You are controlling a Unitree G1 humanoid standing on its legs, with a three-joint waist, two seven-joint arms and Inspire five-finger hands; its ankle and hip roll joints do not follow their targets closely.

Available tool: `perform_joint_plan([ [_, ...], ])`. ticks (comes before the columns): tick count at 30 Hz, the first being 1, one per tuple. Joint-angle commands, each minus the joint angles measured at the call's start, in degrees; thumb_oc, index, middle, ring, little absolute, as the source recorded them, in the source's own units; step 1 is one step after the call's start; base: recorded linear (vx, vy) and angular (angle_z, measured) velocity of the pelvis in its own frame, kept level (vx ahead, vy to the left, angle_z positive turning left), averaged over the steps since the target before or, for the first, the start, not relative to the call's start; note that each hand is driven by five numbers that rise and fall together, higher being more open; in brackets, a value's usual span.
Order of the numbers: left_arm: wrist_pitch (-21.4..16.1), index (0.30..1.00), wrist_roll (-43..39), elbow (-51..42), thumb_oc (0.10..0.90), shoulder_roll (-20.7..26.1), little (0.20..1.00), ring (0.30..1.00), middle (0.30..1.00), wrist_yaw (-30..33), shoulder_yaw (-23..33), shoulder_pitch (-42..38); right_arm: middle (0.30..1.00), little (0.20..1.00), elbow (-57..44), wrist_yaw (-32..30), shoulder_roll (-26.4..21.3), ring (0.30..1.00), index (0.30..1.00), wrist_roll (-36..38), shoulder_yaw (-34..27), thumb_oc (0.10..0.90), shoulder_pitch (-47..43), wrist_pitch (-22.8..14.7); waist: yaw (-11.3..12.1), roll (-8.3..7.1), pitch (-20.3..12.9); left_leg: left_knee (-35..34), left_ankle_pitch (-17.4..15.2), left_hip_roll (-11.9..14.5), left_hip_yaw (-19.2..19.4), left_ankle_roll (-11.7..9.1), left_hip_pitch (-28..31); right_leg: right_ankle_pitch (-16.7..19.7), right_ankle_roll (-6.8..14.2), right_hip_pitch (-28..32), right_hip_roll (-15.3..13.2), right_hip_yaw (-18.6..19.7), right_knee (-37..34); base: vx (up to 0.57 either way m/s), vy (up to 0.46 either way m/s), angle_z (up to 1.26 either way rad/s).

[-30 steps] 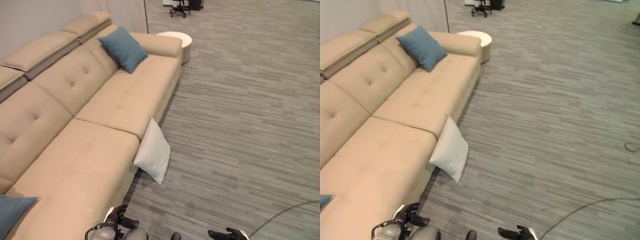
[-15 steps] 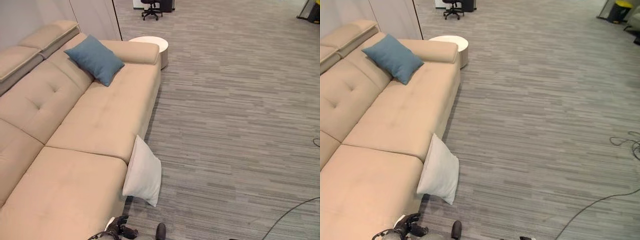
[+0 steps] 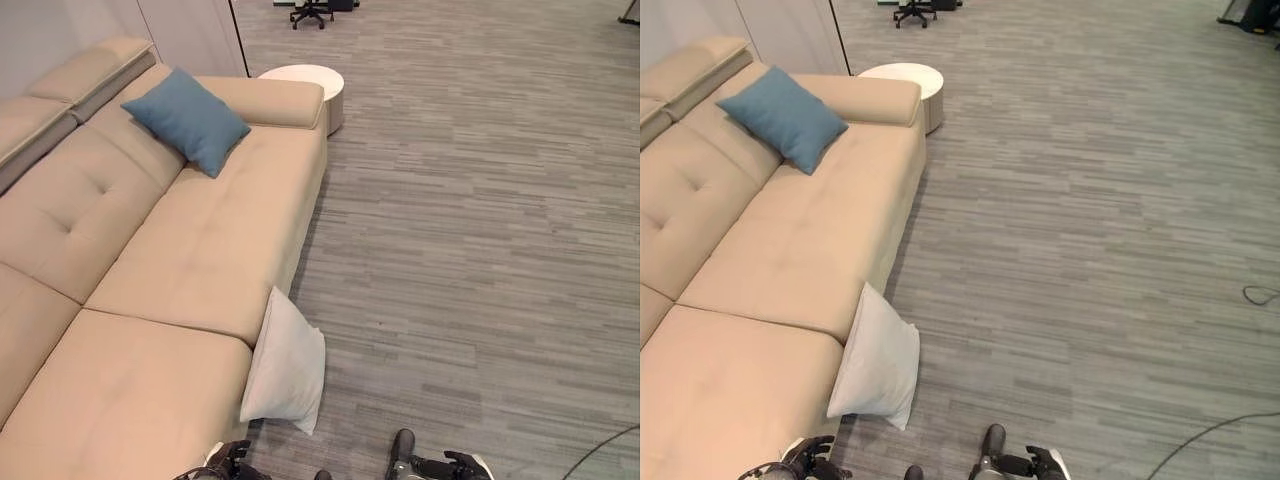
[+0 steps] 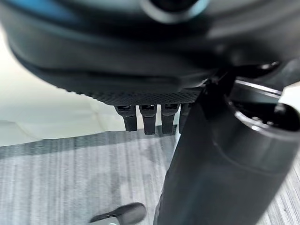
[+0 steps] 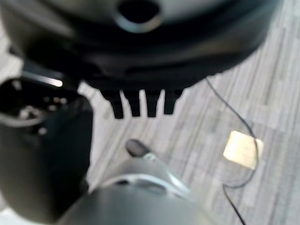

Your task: Pick up all the scattered cushions and arrange them neatly on the sofa.

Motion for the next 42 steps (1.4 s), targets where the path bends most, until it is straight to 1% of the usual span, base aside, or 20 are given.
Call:
perform_joint_plan([
  [1,-1.7,0.900,1.2,-0.4,0.800,-1.2,0.900,0.900,0.900,0.4,0.8,-2.6,0.900,0.900,-0.5,-0.2,-3.9,0.900,0.900,-1.3,1.4,0.800,0.2,-0.8,1.6,-0.43,-0.8,7.1,-5.1,4.1,-2.0,-3.8,-4.8,-5.0,3.0,3.9,2.3,1.5,-0.8,0.18,-0.442,0.17],
  [2,-1.9,0.900,1.2,-1.0,0.800,-1.6,0.900,0.900,0.900,0.4,0.0,-3.3,0.900,0.900,-0.4,-0.3,-4.1,0.900,0.900,-0.5,2.1,0.800,-0.5,-0.9,1.9,-1.03,0.5,15.9,-3.1,5.2,-1.9,-5.4,-9.3,-6.6,1.6,6.4,3.1,1.2,-1.6,0.10,-0.333,0.17],
  [3,-1.9,0.900,1.2,-1.0,0.800,-1.6,0.900,0.900,0.900,0.4,0.0,-3.4,0.900,0.900,-0.4,-0.3,-4.1,0.900,0.900,-0.5,2.1,0.800,-0.5,-0.9,1.7,-1.19,0.3,15.9,-2.9,5.0,-2.0,-5.4,-9.6,-6.5,1.6,6.2,3.0,1.1,-1.7,0.03,-0.322,0.25],
  [5,-1.8,0.900,0.5,-2.3,0.800,-1.9,0.900,0.900,0.900,0.6,-0.9,-3.8,0.900,0.900,-0.6,-0.7,-4.5,0.900,0.900,0.8,2.1,0.800,-0.8,-1.0,2.5,-2.41,2.6,27.8,1.3,6.4,-0.2,-5.6,-17.2,-8.7,-0.5,8.7,3.5,0.0,-2.5,0.03,-0.305,0.28],
  [6,-1.8,0.900,0.5,-2.3,0.800,-1.9,0.900,0.900,0.900,0.6,-0.9,-3.8,0.900,0.900,-0.6,-0.7,-4.5,0.900,0.900,0.8,2.1,0.800,-0.8,-1.0,2.4,-2.35,2.6,28.1,1.1,6.4,-0.3,-5.7,-17.4,-8.7,-0.5,8.7,3.6,0.0,-2.5,0.15,-0.334,0.23],
  [10,-2.0,0.900,0.7,-1.9,0.800,-2.2,0.900,0.900,0.900,0.1,-1.4,-3.3,0.900,0.900,0.0,-1.0,-5.6,0.900,0.900,0.6,1.0,0.800,0.6,-1.4,2.5,-2.44,1.8,22.1,-1.8,4.6,2.3,-4.2,-18.8,-10.4,-0.5,11.6,4.7,-1.2,-4.1,0.18,-0.123,0.24],
  [11,-2.0,0.900,0.8,-2.0,0.800,-2.1,0.900,0.900,0.900,0.1,-1.4,-3.5,0.900,0.900,0.2,-1.0,-5.6,0.900,0.900,0.6,0.8,0.800,0.8,-1.5,2.5,-2.22,1.4,19.0,-1.3,4.3,3.5,-3.9,-18.8,-10.8,-0.4,12.1,5.2,-1.7,-4.2,0.14,-0.042,0.53],
  [15,-2.0,0.900,1.0,-2.5,0.800,-1.7,0.900,0.900,0.900,-0.3,-1.1,-3.2,0.900,0.900,0.4,-1.2,-5.3,0.900,0.900,1.0,0.3,0.800,1.2,-1.6,2.8,-0.24,0.3,8.6,4.8,3.5,10.1,-3.6,-19.9,-13.7,-0.7,14.8,8.4,-3.3,-4.1,0.18,-0.033,0.35],
  [17,-1.8,0.900,0.4,-2.4,0.800,-1.7,0.900,0.900,0.900,-0.6,-0.4,-2.4,0.900,0.900,0.3,-1.1,-4.8,0.900,0.900,0.9,0.4,0.800,1.2,-1.6,3.2,0.04,-0.2,7.0,4.9,3.5,13.2,-3.2,-18.9,-15.6,-1.0,16.4,9.0,-3.8,-2.8,0.19,0.029,0.29],
  [18,-1.7,0.900,0.4,-2.3,0.800,-1.6,0.900,0.900,0.900,-0.6,-0.3,-2.1,0.900,0.900,0.3,-1.1,-4.6,0.900,0.900,0.7,0.5,0.800,1.4,-1.5,3.2,0.04,-0.4,6.9,4.7,3.5,13.1,-2.8,-18.4,-16.1,-1.3,16.4,8.9,-3.9,-1.7,0.20,0.073,0.09],
  [23,-1.7,0.900,0.6,-2.0,0.800,-1.3,0.900,0.900,0.900,-1.6,-0.2,-1.8,0.900,0.900,0.1,-0.3,-4.2,0.900,0.900,-1.4,0.9,0.800,2.1,-1.6,4.5,-1.08,-2.5,6.0,2.9,1.8,10.2,-1.0,-15.6,-17.2,0.0,17.6,6.4,-6.4,3.1,0.17,0.082,0.12],
  [27,-1.7,0.900,0.8,-3.2,0.800,0.1,0.900,0.900,0.900,-1.7,-1.1,-3.4,0.900,0.900,-0.8,-0.1,-3.9,0.900,0.900,-2.0,1.4,0.800,1.1,-1.7,4.0,-0.86,-1.3,4.4,2.5,1.5,7.0,0.4,-12.9,-13.5,1.8,11.7,2.3,-8.0,18.6,0.09,0.109,0.57],
  [29,-1.8,0.900,0.8,-3.2,0.800,0.6,0.900,0.900,0.900,-1.3,-1.5,-4.2,0.900,0.900,-1.2,-0.1,-3.6,0.900,0.900,-1.7,1.6,0.800,0.8,-2.1,3.6,-0.58,-0.7,4.2,2.3,1.6,4.2,0.5,-12.0,-13.6,1.1,9.2,1.7,-7.4,22.8,0.09,0.015,1.45],
  [31,-2.0,0.900,0.8,-3.0,0.800,0.8,0.900,0.900,0.900,-1.0,-1.9,-4.4,0.900,0.900,-1.3,-0.1,-3.4,0.900,0.900,-1.2,1.7,0.800,0.7,-2.2,3.5,-0.65,-1.0,3.5,2.6,1.6,1.0,0.0,-11.4,-14.9,-0.1,8.0,3.0,-6.4,20.3,0.14,-0.066,1.43],
  [33,-2.3,0.900,0.8,-2.5,0.800,0.7,0.900,0.900,0.900,-1.0,-2.0,-4.4,0.900,0.900,-1.4,-0.1,-3.3,0.900,0.900,-0.7,1.9,0.800,0.7,-2.4,3.2,-1.01,-0.8,3.2,2.8,1.1,-1.6,-0.4,-10.8,-15.3,-0.1,7.1,4.5,-4.1,16.2,0.14,-0.113,1.31],
  [35,-2.5,0.900,1.0,-1.2,0.800,0.4,0.900,0.900,0.900,-0.9,-2.3,-4.3,0.900,0.900,-1.3,0.1,-2.9,0.900,0.900,0.3,1.9,0.800,0.9,-2.5,1.6,-1.84,-0.5,2.7,2.6,-0.1,-5.1,-0.7,-9.6,-14.7,0.6,5.8,7.7,1.8,10.8,0.20,-0.132,1.34],
  [36,-2.6,0.900,1.5,-0.4,0.800,0.1,0.900,0.900,0.900,-0.9,-2.4,-4.1,0.900,0.900,-1.3,0.3,-2.8,0.900,0.900,0.9,1.8,0.800,1.0,-2.3,0.3,-2.43,-0.1,3.0,2.2,-1.3,-8.0,-1.2,-8.8,-12.8,1.7,5.0,10.3,8.0,6.5,0.18,-0.098,1.51],
  [37,-2.6,0.900,1.5,-0.4,0.800,0.1,0.900,0.900,0.900,-0.9,-2.4,-4.1,0.900,0.900,-1.3,0.3,-2.8,0.900,0.900,0.9,1.8,0.800,1.0,-2.3,0.2,-2.43,-0.2,2.9,2.3,-1.3,-8.0,-1.2,-9.0,-12.6,1.7,5.0,10.3,8.0,6.3,0.14,-0.077,1.53],
  [39,-2.8,0.900,1.9,0.3,0.800,-0.1,0.900,0.900,0.900,-0.8,-2.4,-3.8,0.900,0.900,-1.7,0.7,-2.7,0.900,0.900,1.4,2.0,0.800,1.1,-2.3,-1.0,-2.78,0.2,2.7,2.1,-2.2,-11.7,-1.9,-8.3,-10.0,2.2,3.6,12.1,12.6,3.2,0.11,-0.093,1.45],
  [42,-2.8,0.900,2.2,0.5,0.800,0.2,0.900,0.900,0.900,-0.9,-2.2,-3.7,0.900,0.900,-1.6,0.7,-2.7,0.900,0.900,1.0,2.2,0.800,1.5,-2.2,-1.1,-3.18,0.4,2.7,1.8,-2.5,-13.7,-2.3,-7.9,-9.7,2.0,4.6,11.7,12.0,1.2,0.08,-0.111,0.98],
])
